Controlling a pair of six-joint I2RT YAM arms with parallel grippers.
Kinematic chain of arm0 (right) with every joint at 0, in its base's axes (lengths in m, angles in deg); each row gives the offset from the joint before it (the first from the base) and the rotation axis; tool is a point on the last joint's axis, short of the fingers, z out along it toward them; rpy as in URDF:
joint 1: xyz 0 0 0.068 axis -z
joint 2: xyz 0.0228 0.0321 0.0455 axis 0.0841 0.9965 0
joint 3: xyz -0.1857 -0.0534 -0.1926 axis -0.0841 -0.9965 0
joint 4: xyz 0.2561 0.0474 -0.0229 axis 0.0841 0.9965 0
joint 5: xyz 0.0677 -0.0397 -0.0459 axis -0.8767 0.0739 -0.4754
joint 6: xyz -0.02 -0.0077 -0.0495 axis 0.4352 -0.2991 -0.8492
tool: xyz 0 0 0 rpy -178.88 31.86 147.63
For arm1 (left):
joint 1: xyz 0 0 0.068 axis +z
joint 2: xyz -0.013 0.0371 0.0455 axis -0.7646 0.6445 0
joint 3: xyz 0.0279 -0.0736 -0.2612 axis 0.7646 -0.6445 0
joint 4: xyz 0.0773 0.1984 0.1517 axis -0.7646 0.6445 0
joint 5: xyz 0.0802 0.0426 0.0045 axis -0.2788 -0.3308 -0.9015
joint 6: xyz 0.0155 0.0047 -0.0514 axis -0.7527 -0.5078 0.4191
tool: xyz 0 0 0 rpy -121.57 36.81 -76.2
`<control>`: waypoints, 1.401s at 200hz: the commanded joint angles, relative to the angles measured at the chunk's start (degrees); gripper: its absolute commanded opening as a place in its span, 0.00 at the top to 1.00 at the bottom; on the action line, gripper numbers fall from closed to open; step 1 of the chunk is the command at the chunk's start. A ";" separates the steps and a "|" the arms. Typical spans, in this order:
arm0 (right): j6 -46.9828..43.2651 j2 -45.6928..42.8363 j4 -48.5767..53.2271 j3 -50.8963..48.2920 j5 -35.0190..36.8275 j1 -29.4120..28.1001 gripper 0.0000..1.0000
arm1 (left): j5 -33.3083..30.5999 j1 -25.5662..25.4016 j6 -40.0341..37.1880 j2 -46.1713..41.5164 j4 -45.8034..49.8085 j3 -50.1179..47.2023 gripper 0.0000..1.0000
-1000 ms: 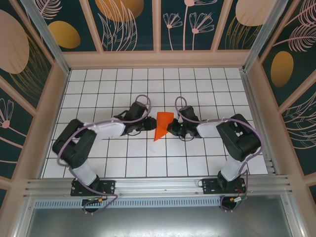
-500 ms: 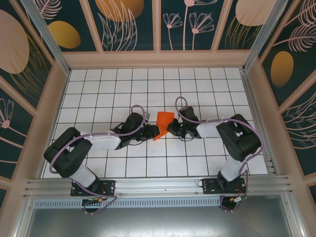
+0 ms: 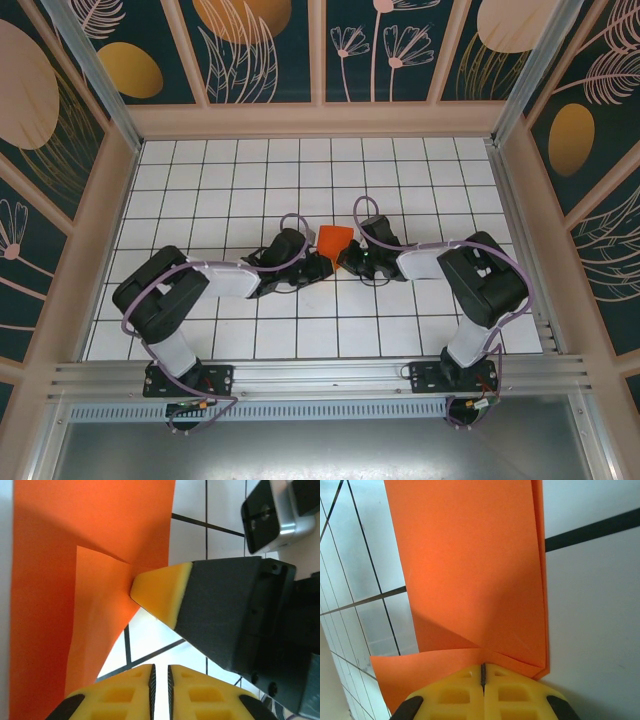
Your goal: Fold a paper plane with a square sheet of paper (pick it up from the middle)
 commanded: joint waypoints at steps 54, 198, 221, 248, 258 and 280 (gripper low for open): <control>0.20 3.05 7.95 -2.13 7.20 0.01 1.00 | -7.68 -0.47 1.64 1.38 1.23 -1.66 0.84; 0.17 1.59 7.03 -2.97 4.47 0.95 1.00 | -10.32 -0.48 3.12 3.65 3.18 -4.05 0.97; -2.71 -3.46 5.39 -2.42 0.72 2.05 1.00 | -10.81 -0.40 2.04 4.19 4.99 -4.19 1.00; -7.54 -6.62 5.63 0.36 -3.46 2.05 1.00 | -10.65 -0.41 -1.07 4.76 7.82 -3.40 1.00; -8.35 -6.08 4.88 1.12 -4.90 1.29 1.00 | -10.30 -0.40 -2.78 4.92 8.55 -2.97 1.00; -7.68 -2.83 3.28 2.23 -6.21 0.11 1.00 | -10.24 -0.34 -7.62 4.86 11.28 -1.44 1.00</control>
